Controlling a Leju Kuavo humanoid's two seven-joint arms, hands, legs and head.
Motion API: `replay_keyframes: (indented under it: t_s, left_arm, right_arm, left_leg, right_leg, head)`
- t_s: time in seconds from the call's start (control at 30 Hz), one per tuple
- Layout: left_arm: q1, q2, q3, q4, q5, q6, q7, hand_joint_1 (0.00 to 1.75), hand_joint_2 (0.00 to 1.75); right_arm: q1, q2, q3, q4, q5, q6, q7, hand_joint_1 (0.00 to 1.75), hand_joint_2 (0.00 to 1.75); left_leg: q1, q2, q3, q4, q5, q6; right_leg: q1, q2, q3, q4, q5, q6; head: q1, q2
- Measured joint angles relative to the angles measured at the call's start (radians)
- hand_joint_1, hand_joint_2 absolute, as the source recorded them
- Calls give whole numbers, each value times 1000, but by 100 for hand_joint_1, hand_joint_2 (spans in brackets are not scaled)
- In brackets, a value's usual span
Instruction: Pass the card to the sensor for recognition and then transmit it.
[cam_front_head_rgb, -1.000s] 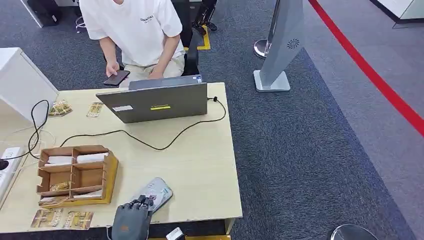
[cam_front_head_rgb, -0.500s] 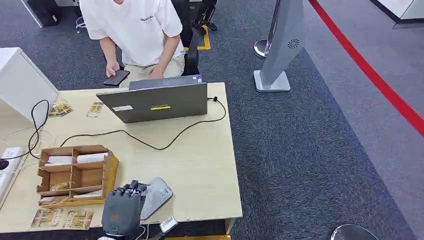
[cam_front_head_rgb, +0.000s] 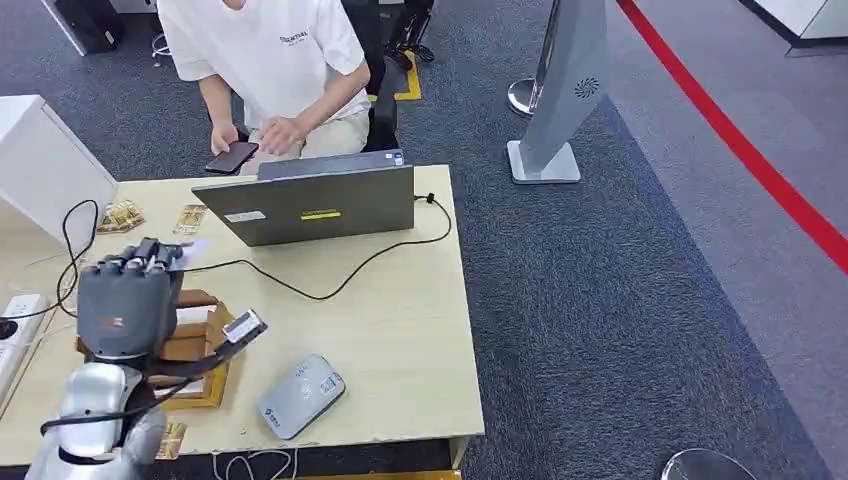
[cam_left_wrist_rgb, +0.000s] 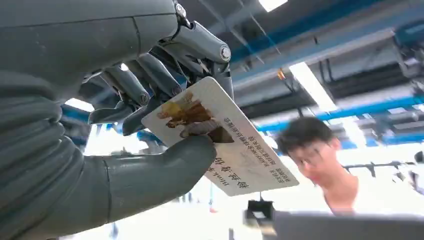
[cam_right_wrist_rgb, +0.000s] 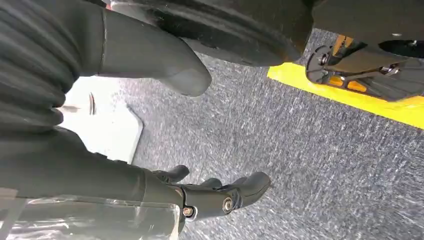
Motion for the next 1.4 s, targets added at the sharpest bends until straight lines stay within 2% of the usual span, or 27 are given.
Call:
replay_keyframes:
  t_s: [0.07,0.27,0.4,0.57,0.7,0.73,0.97,1.2,1.27,1.4]
  left_arm:
    - [-81,20,32,72,4,-4,0,175,175]
    - [-358,95,116,470,-15,38,5,175,175]
    - [-433,113,137,612,-25,53,16,175,175]
    - [-465,109,149,703,6,51,-2,175,175]
    - [-468,96,153,725,3,51,-2,175,175]
    - [-468,93,153,730,3,51,-2,0,175]
    - [-456,72,153,730,55,18,-38,0,175]
    - [-428,54,153,691,67,11,-45,0,175]
    - [-396,41,153,646,105,10,-68,0,175]
    - [-269,-6,151,465,148,-3,-94,0,175]
  right_arm:
    - [-3,0,8,0,13,8,2,0,175]
    - [-11,0,43,0,26,20,13,0,175]
    - [-12,0,53,0,26,21,18,0,175]
    - [-14,0,56,0,24,29,30,0,175]
    - [-14,0,58,0,24,31,34,0,175]
    - [-14,0,58,0,23,31,34,0,175]
    - [-14,0,64,2,14,30,24,0,175]
    - [-14,0,71,3,10,30,22,0,175]
    - [-14,0,71,4,3,30,23,0,175]
    - [-13,0,71,5,-20,29,28,0,175]
  left_leg:
    - [0,0,0,0,1,-1]
    - [2,1,1,0,3,-4]
    - [2,1,0,0,3,-4]
    - [2,2,0,0,3,-4]
    - [1,1,-1,0,3,-4]
    - [1,1,-1,0,3,-4]
    - [1,1,-1,0,3,-4]
    - [2,2,-1,0,3,-4]
    - [1,2,-1,0,3,-4]
    - [1,3,-1,0,2,-4]
  right_leg:
    - [0,0,0,0,1,-1]
    - [1,2,-1,2,3,-4]
    - [1,3,-2,2,3,-4]
    - [1,3,-3,2,2,-4]
    - [1,3,-3,2,2,-4]
    - [1,3,-3,2,2,-4]
    - [1,3,-3,2,3,-4]
    - [1,3,-3,2,2,-4]
    - [1,3,-3,2,2,-4]
    - [1,4,-3,1,2,-4]
  head:
    - [0,0]
    - [0,0]
    - [-1,0]
    - [0,0]
    - [0,0]
    - [0,0]
    - [-1,0]
    - [0,0]
    - [-1,0]
    - [-1,0]
